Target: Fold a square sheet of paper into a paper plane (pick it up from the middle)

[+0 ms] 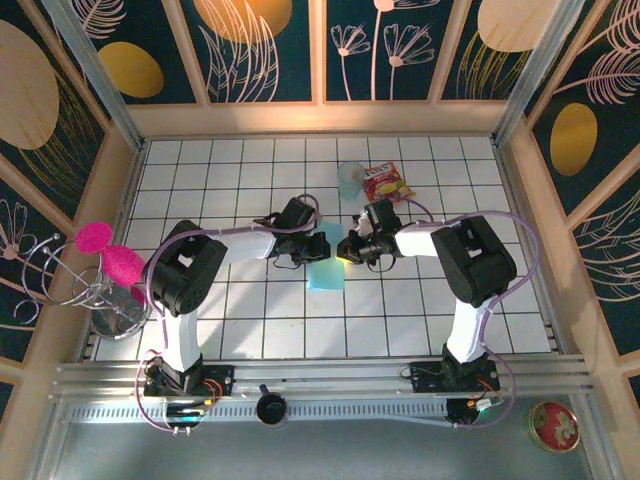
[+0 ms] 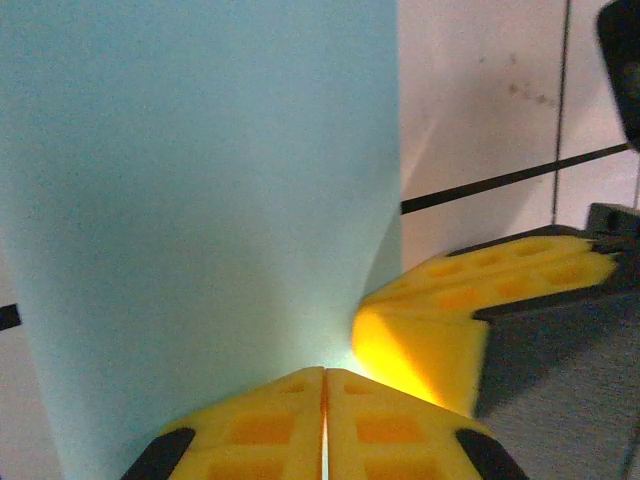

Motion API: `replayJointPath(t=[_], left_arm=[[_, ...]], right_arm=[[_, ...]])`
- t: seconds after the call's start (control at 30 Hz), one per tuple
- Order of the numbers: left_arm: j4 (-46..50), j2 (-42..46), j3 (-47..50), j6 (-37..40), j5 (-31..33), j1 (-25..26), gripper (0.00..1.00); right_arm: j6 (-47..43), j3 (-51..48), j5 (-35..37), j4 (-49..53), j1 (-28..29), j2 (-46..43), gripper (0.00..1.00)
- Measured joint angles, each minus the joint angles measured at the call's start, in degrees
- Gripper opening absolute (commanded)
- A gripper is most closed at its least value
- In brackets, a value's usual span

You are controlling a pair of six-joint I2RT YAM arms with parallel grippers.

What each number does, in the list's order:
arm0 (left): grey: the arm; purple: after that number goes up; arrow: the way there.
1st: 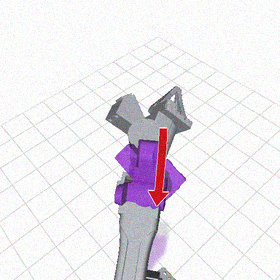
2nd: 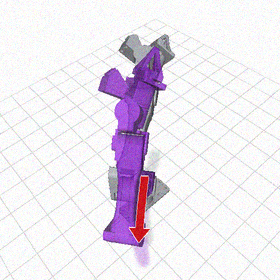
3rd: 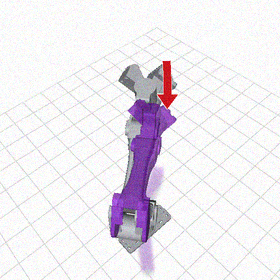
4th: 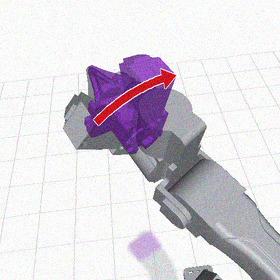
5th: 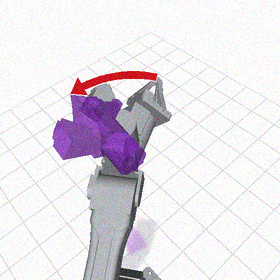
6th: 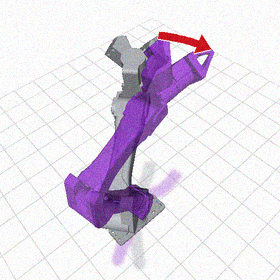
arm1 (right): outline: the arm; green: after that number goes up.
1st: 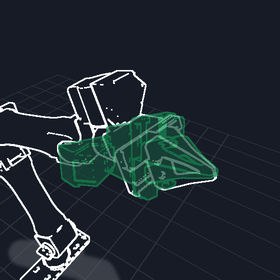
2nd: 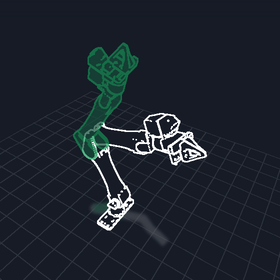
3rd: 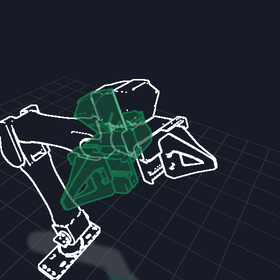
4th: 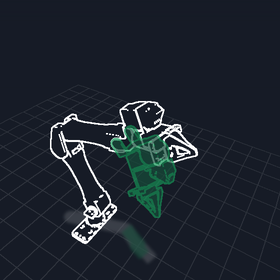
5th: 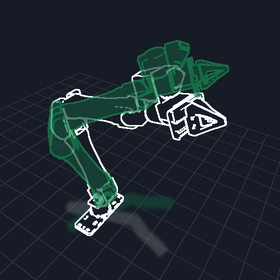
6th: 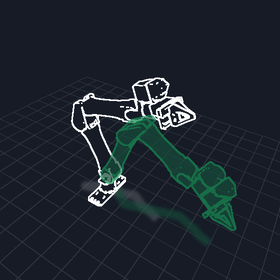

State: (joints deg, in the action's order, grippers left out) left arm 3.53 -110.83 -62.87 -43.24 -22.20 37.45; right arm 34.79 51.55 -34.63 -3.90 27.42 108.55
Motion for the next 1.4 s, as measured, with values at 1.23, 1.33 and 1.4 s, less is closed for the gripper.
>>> replayJointPath(t=[1.23,1.33,1.4], left_arm=[[-7.41,4.15,5.46,2.49,-8.81,-5.99,0.12],[-8.26,1.16,2.43,2.49,-9.09,-5.11,0.12],[-8.50,-0.52,1.60,2.51,-9.09,-5.20,0.12]], right_arm=[[-3.02,4.20,0.02,4.63,0.07,1.86,0.05],[-3.02,4.24,0.04,4.79,0.07,1.86,0.05],[-3.02,4.24,0.04,4.79,0.07,1.86,0.05]])
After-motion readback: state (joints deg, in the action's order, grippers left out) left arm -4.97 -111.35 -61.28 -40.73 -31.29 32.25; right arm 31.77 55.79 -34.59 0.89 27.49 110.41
